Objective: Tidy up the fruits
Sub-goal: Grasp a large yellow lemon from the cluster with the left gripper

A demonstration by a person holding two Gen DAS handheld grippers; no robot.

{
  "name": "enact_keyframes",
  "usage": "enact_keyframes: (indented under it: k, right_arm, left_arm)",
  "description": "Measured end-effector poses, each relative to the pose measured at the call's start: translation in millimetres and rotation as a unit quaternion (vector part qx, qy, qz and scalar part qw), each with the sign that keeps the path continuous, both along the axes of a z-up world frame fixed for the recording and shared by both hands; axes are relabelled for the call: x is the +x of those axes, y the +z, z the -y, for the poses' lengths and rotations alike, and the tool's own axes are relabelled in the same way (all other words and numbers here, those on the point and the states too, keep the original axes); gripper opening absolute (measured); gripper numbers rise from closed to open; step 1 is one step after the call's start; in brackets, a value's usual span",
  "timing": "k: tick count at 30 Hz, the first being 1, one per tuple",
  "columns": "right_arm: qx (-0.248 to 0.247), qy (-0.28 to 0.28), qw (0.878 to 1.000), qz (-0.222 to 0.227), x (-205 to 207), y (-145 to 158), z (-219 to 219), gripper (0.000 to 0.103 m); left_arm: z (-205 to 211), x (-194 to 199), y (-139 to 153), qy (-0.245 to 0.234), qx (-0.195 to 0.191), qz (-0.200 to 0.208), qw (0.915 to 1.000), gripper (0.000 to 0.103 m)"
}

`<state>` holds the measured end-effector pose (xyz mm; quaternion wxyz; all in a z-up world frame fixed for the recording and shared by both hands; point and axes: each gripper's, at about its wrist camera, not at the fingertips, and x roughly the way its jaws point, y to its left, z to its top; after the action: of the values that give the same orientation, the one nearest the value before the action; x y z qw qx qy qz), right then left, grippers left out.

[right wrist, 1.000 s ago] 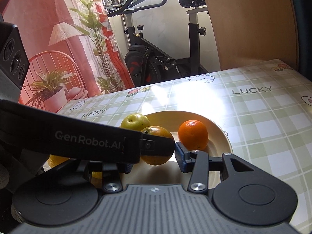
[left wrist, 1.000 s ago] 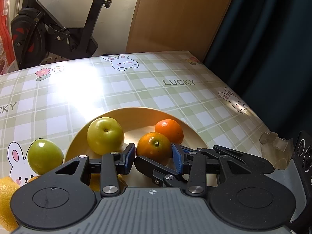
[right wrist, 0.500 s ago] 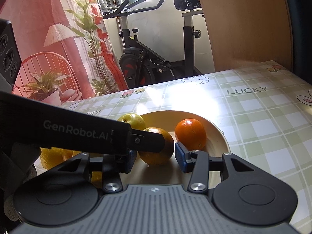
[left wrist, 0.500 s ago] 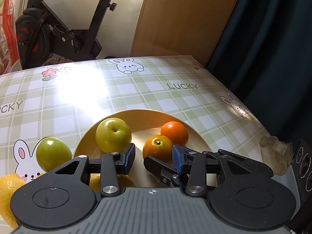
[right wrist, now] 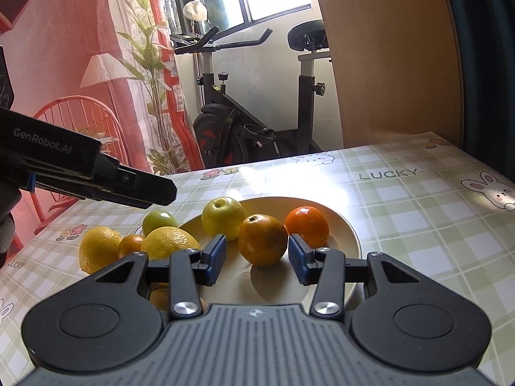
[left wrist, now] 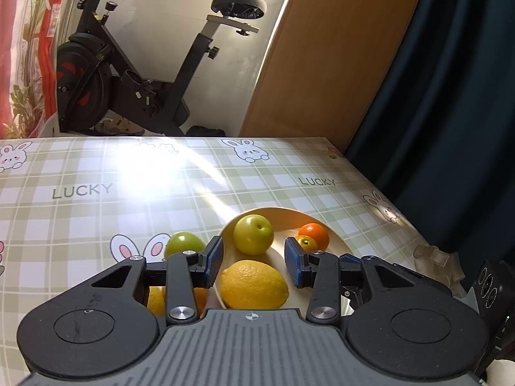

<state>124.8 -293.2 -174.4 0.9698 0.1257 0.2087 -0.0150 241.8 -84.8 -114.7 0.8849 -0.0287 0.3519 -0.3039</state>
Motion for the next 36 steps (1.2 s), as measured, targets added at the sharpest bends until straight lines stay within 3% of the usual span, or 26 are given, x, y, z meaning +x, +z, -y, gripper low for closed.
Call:
enact_keyframes:
  k: [6, 10, 22, 26, 36]
  right_arm:
    - [0.005, 0.029, 1.000, 0.007, 5.5, 14.7, -16.0, 0.046]
    - [-0.002, 0.065, 0.998, 0.008, 16.0, 23.8, -38.2, 0.046]
    - [-0.046, 0.190, 0.979, -0.048, 59.3, 13.3, -122.0, 0.046]
    - [-0.033, 0.193, 0.978, -0.072, 66.1, 0.9, -134.6, 0.046]
    - [-0.027, 0.183, 0.977, -0.105, 83.8, -4.9, -140.6, 0.047]
  left_arm:
    - [-60.2, 2.9, 4.0, 0.062, 0.004, 0.005, 0.9980, 0.044]
    - [-77.7, 6.6, 1.5, 0.083, -0.003, 0.000, 0.9965, 0.044]
    - [-81.3, 22.6, -29.1, 0.066, -0.025, -0.033, 0.9969, 0.045]
    - [-77.0, 26.7, -41.5, 0.045, -0.027, -0.039, 0.9979, 0.045]
    - [-83.4, 37.6, -62.3, 0.048, -0.061, -0.059, 0.9953, 0.050]
